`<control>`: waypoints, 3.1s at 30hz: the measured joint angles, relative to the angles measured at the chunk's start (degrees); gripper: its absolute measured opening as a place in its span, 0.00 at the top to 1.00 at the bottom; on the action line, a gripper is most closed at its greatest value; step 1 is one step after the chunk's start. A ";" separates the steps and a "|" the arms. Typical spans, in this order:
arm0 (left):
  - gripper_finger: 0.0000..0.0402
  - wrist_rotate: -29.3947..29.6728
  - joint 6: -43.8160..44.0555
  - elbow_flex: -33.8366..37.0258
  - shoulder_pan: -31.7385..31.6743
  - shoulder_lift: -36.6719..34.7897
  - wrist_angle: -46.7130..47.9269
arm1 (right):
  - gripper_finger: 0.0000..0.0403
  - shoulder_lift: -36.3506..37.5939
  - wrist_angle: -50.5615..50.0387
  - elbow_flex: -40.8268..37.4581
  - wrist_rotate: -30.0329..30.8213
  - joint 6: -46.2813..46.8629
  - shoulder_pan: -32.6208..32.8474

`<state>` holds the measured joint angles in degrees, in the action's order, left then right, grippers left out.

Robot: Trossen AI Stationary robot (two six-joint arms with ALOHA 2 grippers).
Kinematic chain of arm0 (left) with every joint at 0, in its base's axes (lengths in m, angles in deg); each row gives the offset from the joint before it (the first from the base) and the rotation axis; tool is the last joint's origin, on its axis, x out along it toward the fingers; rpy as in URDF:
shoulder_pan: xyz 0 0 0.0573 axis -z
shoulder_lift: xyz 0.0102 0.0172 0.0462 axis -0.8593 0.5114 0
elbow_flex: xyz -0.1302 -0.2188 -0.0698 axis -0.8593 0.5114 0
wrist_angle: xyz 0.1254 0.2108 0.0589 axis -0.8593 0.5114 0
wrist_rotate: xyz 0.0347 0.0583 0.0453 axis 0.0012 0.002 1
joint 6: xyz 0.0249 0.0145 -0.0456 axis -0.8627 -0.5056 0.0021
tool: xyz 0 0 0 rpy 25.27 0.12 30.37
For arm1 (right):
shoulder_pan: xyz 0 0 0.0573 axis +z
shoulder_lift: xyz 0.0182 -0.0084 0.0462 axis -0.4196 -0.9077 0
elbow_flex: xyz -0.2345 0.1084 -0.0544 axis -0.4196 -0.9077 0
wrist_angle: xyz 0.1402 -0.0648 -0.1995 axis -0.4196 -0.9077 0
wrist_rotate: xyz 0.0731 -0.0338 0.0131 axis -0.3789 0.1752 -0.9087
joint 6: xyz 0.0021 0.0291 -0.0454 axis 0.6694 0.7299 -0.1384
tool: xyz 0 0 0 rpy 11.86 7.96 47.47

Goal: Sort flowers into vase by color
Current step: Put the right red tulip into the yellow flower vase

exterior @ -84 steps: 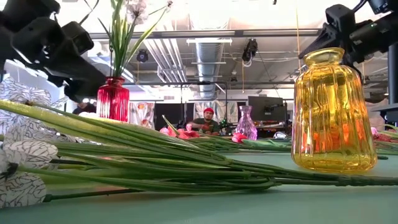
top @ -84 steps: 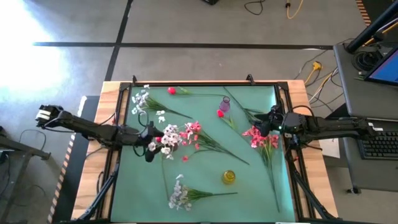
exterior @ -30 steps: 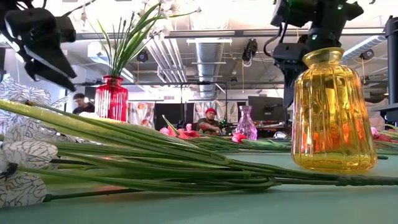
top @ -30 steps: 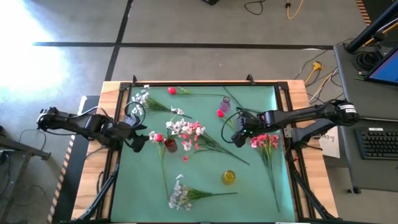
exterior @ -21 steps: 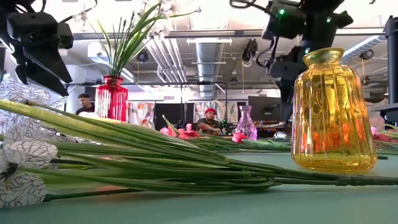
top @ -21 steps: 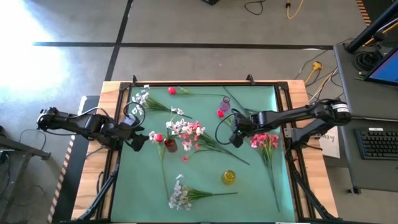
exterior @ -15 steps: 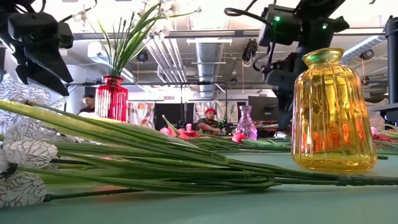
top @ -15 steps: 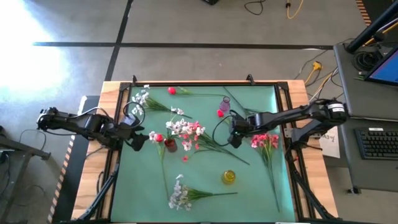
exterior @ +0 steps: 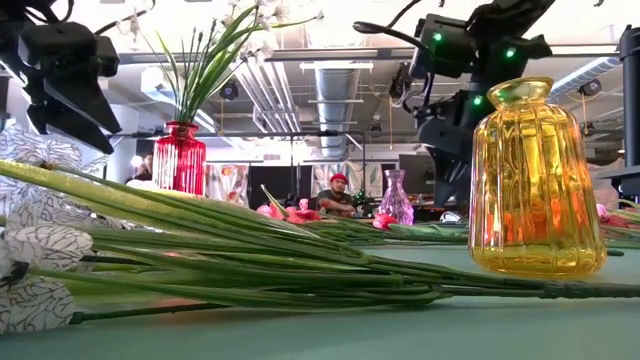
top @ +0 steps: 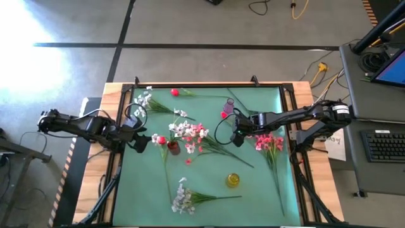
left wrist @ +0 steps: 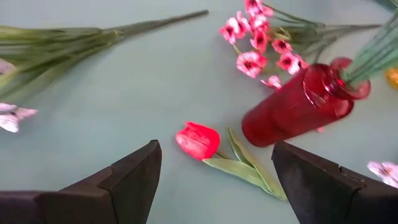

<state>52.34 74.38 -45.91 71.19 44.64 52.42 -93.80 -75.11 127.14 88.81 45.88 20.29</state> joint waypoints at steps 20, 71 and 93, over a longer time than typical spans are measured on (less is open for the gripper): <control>0.27 5.17 -0.42 0.00 0.00 0.28 0.02 | 0.19 -6.19 7.10 -0.85 2.67 -1.31 -0.30; 0.27 5.57 -1.40 0.00 -0.01 0.40 0.02 | 0.96 -1.60 18.06 -0.96 -1.86 -4.34 -1.15; 0.27 4.17 -0.29 -6.92 0.00 0.18 4.21 | 0.97 2.21 46.75 -0.96 0.28 -21.07 -1.15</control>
<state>56.51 74.10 -52.83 71.19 44.82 56.63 -91.59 -28.36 126.18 89.08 24.80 19.14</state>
